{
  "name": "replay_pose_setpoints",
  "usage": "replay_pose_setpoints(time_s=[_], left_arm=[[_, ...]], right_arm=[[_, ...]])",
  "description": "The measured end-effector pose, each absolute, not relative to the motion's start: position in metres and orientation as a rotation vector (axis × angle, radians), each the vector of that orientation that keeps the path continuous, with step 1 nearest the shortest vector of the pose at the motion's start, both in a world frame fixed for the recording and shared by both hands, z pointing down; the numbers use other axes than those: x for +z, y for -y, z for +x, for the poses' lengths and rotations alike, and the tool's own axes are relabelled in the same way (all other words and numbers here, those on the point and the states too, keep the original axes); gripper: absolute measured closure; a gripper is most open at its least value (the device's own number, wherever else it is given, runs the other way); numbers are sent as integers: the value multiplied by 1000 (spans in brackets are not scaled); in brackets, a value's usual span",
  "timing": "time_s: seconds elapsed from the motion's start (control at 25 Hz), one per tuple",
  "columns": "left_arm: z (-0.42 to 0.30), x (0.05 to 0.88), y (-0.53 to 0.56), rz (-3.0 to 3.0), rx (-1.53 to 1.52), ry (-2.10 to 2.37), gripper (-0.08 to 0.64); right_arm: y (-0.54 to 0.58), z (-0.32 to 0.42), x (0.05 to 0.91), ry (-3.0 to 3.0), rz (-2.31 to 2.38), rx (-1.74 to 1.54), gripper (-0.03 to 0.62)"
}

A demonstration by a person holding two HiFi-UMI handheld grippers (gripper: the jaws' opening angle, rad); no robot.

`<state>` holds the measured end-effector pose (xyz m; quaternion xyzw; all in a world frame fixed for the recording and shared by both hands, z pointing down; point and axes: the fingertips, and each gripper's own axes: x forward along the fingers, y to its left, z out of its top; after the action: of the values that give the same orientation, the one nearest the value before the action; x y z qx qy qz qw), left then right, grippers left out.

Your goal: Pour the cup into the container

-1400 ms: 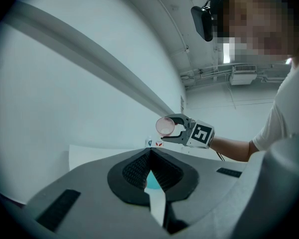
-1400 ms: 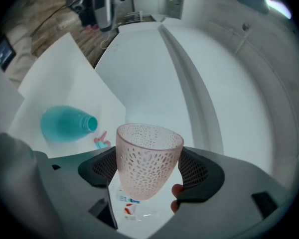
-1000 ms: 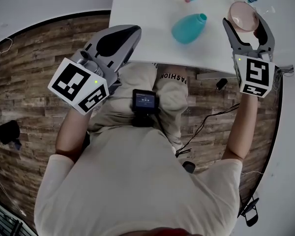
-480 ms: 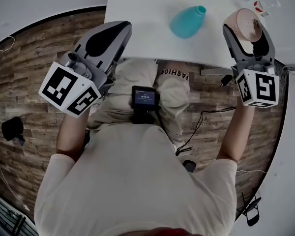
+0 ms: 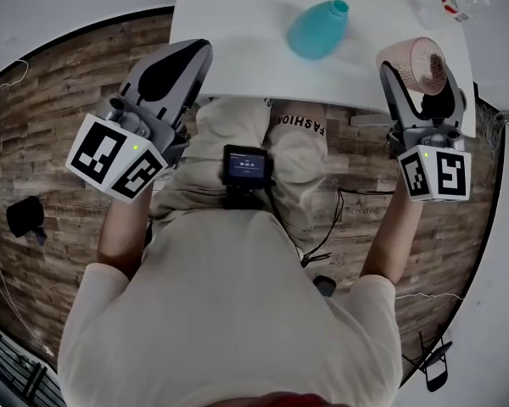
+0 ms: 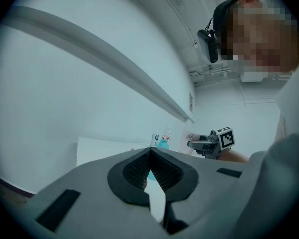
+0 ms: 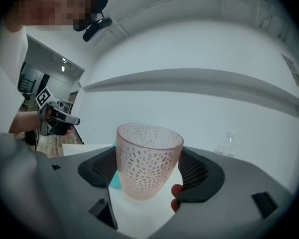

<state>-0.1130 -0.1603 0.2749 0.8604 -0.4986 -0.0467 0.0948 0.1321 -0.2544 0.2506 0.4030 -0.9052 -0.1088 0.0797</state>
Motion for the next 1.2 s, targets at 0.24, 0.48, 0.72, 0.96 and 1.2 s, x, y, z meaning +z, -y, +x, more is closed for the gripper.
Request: replay_pose_setpoints(time_s=[0.24,0.48,0.72,0.96,1.2], left_arm=[[-107,280,163,2561,-75,1538,549],[-108,279,165,2554,-61,1567,548],[-107,280,167,2551,-40,1575,549],[-104,283,169,2551,-25,1567,549],[-104,284,171,2549,-25,1568,548]], right_arm=[[247,142,256,2767,1254,-296,212],[241,142,257,2811,1231,-271,212],[234,143,256,2873,1214,-224,212],[232,150,263,2889,1255,-162,212],[229,154,267,2882,1259,-142,212]])
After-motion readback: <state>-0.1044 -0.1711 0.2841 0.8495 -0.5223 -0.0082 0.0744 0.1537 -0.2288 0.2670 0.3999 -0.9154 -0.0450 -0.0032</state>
